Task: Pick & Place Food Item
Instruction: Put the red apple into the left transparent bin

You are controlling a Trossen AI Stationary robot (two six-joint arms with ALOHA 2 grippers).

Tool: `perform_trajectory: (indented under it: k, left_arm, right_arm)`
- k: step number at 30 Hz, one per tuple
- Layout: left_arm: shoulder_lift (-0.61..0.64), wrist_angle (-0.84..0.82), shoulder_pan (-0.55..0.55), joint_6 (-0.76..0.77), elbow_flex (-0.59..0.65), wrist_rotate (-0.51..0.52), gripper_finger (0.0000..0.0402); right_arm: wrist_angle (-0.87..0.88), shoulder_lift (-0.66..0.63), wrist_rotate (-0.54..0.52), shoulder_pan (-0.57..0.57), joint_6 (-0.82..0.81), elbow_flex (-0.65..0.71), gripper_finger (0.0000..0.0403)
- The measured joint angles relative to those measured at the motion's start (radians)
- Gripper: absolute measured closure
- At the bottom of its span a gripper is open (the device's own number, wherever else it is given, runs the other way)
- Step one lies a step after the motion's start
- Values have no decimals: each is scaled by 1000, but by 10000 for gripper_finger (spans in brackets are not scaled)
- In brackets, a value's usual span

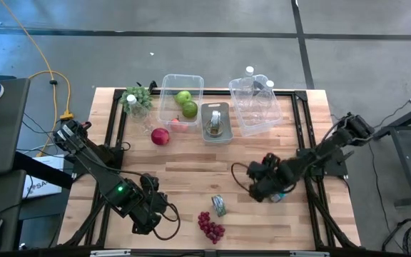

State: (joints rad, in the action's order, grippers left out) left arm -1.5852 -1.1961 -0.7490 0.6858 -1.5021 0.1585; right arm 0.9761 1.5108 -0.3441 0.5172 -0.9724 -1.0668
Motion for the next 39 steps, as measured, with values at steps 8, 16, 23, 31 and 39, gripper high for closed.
perform_trajectory:
  k: [8,16,23,31,39]
  left_arm:
    - [0,19,6,1,0,66,3]
    - [0,19,8,2,0,109,3]
    - [0,23,4,0,0,111,3]
    - [0,22,-37,11,0,111,3]
    - [0,22,-55,11,0,135,3]
  right_arm:
    - [128,0,4,-96,-140,0,26]
    - [155,0,53,-99,-160,0,26]
    - [159,0,81,-81,-180,0,26]
    - [155,0,103,-80,-239,56,26]
    - [82,0,88,-65,-216,108,26]
